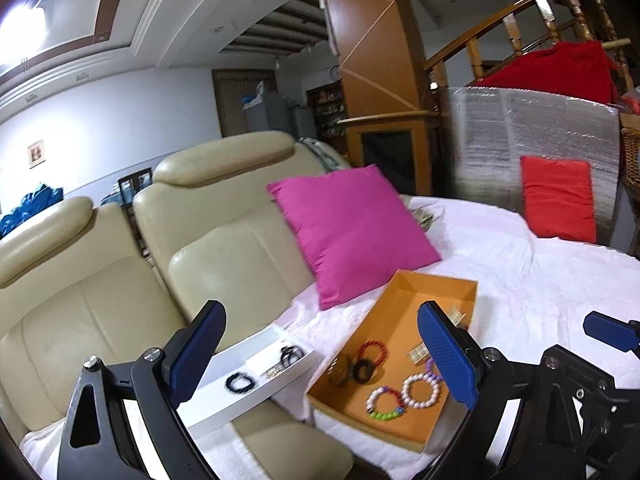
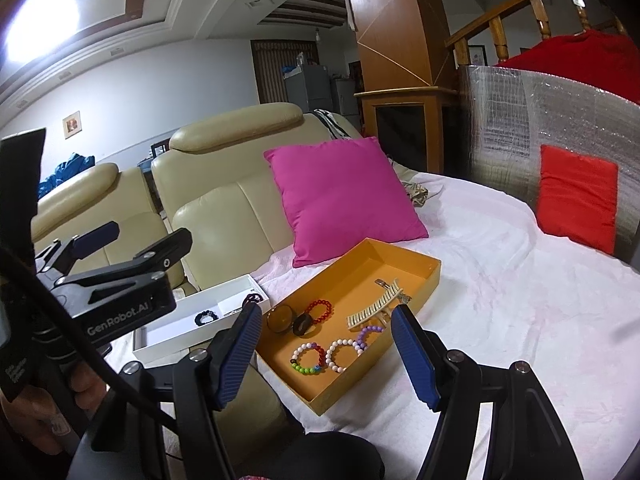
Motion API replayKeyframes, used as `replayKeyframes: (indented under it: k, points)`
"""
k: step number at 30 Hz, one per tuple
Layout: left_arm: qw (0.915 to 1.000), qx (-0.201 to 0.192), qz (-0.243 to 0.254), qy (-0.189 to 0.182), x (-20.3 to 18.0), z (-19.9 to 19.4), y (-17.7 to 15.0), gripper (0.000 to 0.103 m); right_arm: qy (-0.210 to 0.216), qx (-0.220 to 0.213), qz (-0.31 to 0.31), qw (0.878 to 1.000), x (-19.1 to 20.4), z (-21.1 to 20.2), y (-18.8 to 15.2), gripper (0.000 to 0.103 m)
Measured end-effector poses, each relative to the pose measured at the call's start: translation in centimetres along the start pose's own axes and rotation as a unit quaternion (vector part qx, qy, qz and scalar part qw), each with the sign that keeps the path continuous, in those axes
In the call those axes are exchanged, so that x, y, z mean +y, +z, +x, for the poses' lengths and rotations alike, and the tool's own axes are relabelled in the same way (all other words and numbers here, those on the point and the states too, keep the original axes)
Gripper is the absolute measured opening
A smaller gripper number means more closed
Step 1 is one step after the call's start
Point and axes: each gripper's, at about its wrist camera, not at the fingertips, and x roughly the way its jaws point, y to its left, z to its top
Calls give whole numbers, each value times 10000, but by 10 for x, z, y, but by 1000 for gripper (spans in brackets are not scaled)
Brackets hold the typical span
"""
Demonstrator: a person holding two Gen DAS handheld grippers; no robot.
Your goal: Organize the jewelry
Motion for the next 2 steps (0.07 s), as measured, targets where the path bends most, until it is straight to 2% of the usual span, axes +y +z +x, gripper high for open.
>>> replayKeyframes:
  k: [2]
  points:
    - [9998,6,103,-183,-17,4,3,97,-103,-60,149,9998,-15,0,-2,71]
